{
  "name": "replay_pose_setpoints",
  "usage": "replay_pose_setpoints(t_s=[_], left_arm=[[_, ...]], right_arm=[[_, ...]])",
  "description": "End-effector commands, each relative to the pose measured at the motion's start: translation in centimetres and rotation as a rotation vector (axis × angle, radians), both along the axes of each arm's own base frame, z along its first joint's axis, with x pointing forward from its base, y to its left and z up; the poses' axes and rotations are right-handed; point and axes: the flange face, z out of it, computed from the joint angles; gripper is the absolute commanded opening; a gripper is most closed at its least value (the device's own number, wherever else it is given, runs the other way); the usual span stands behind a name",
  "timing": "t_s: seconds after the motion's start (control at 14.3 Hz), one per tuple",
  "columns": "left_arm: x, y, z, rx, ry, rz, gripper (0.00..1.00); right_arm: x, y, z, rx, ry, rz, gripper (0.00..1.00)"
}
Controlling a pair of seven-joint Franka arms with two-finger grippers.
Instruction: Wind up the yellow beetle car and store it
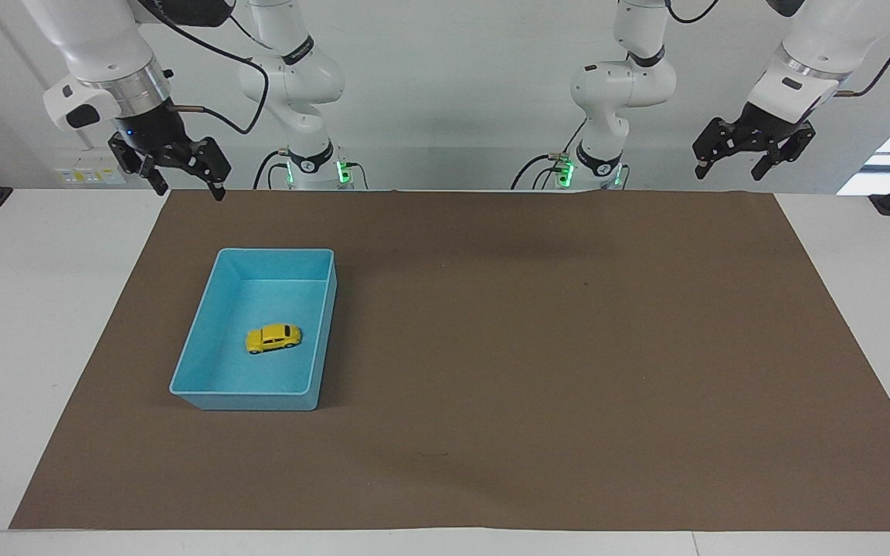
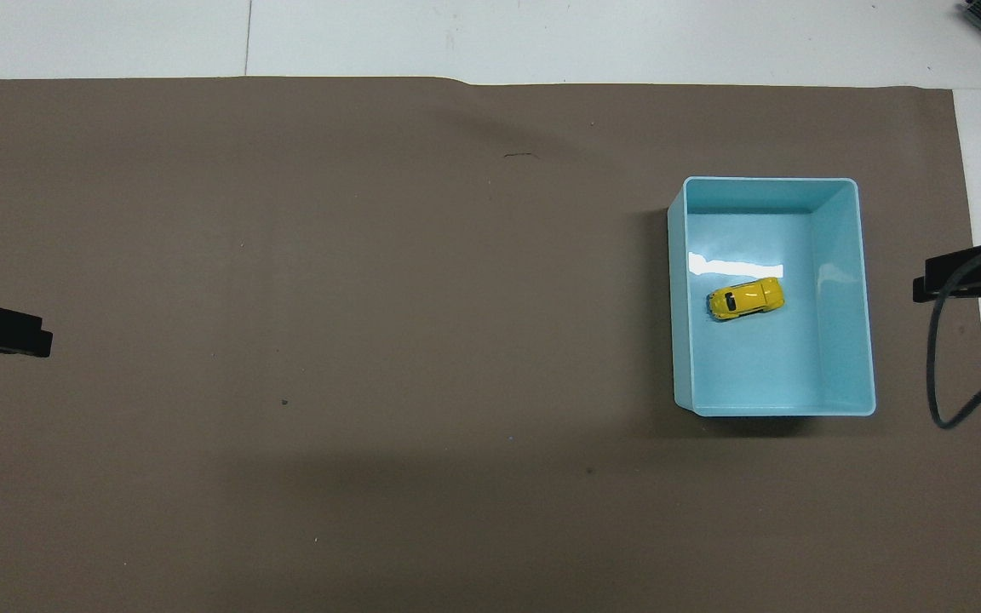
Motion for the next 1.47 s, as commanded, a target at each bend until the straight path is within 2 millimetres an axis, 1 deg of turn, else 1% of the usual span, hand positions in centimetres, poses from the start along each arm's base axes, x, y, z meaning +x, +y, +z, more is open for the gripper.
replay_pose_setpoints(t_s=[0.0,1.4], left_arm=[[-0.51,0.15,0.30,-0.011,-0.013,-0.006,1.00],[-0.51,0.15,0.30,-0.011,-0.013,-0.006,1.00]], right_arm=[[-0.40,0.14,0.39,-0.004,-0.002,-0.013,1.00],[-0.40,0.16,0.39,-0.002,-0.002,-0.012,1.00]])
